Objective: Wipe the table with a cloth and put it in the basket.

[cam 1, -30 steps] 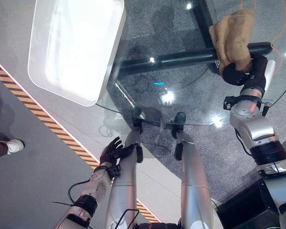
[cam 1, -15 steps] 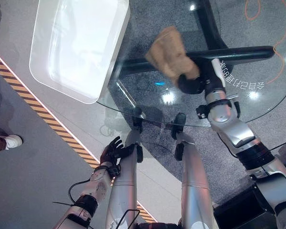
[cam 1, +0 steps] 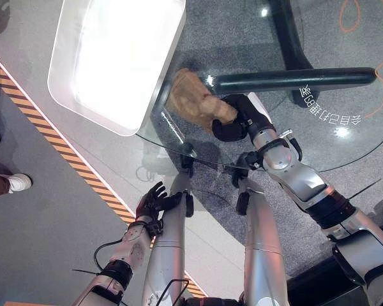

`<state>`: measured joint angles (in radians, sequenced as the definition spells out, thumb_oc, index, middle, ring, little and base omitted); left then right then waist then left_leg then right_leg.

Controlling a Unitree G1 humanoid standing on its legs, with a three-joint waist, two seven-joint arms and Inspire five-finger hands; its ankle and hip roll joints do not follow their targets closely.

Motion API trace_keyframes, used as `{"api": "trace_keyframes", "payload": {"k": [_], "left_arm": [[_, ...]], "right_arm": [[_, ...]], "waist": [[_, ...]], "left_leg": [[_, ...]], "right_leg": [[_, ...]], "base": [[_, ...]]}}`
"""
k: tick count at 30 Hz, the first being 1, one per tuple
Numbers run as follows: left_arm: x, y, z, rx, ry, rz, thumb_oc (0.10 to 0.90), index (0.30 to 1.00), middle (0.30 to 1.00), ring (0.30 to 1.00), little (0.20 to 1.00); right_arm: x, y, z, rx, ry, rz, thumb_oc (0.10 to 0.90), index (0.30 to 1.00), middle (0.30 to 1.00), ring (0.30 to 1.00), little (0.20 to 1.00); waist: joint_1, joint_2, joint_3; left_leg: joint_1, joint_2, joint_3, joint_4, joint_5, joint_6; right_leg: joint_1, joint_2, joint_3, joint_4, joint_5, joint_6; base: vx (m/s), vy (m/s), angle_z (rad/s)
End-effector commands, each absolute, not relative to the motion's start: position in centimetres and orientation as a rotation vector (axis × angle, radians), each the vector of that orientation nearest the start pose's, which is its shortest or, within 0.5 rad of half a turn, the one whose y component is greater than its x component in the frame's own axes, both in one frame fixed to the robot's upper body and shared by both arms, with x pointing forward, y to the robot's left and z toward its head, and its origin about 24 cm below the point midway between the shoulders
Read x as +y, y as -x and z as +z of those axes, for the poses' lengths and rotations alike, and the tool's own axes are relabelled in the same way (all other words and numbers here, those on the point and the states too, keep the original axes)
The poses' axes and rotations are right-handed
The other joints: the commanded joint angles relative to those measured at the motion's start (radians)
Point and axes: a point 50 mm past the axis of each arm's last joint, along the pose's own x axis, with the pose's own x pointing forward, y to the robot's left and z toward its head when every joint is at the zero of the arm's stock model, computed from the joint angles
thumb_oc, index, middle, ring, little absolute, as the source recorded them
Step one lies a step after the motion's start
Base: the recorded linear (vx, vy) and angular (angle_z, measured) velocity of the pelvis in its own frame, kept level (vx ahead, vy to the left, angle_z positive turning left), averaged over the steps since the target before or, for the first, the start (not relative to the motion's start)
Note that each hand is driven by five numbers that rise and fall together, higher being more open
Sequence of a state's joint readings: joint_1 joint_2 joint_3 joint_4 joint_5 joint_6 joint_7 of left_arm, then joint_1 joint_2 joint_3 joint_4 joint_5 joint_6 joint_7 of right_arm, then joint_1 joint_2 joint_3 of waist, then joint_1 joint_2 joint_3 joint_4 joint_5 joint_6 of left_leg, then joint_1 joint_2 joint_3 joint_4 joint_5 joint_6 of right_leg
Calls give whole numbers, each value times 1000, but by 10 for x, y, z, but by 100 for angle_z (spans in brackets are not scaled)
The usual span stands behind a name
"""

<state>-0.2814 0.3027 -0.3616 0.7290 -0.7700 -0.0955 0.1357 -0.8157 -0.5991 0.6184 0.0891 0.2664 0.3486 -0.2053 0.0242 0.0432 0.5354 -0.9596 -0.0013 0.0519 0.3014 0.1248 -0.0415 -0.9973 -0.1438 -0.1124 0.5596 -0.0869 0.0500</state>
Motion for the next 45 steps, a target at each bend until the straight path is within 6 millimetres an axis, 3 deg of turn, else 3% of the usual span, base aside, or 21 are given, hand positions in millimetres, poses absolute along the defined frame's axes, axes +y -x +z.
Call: {"api": "trace_keyframes", "payload": {"k": [1,13,22,36,45], "left_arm": [[170,-230,-87,642,207,71,800,900,900,900,900],[167,-235,-79,574,225,55,800,900,900,900,900],[166,-249,-54,431,289,44,800,900,900,900,900],[174,-241,-39,360,368,5,800,900,900,900,900],[178,-241,-15,281,475,-40,800,900,900,900,900]], "right_arm": [[-72,-319,205,-376,566,497,100,300,300,300,200],[-70,-316,200,-366,556,538,100,300,300,300,200],[-92,-319,199,-370,466,428,100,300,300,300,200],[-123,-311,189,-362,400,351,100,300,300,300,200],[-143,-304,185,-388,325,274,100,300,300,300,200]], "waist": [[6,37,-15],[3,39,-15],[-6,36,-15],[-21,19,-15],[-28,10,-15]], "left_leg": [[-5,-32,81,181,-215,21],[21,-30,84,175,-214,20],[94,-31,85,156,-213,19],[221,-27,95,116,-217,19],[276,-26,108,82,-184,27]], "right_leg": [[-20,23,-48,-135,103,36],[0,22,-49,-137,104,35],[70,25,-55,-149,99,32],[201,35,-65,-174,83,24],[266,35,-79,-208,98,11]], "base": [[-1,-7,7],[-1,-4,3],[-3,-4,0],[-23,-20,0],[-37,-14,0]]}}
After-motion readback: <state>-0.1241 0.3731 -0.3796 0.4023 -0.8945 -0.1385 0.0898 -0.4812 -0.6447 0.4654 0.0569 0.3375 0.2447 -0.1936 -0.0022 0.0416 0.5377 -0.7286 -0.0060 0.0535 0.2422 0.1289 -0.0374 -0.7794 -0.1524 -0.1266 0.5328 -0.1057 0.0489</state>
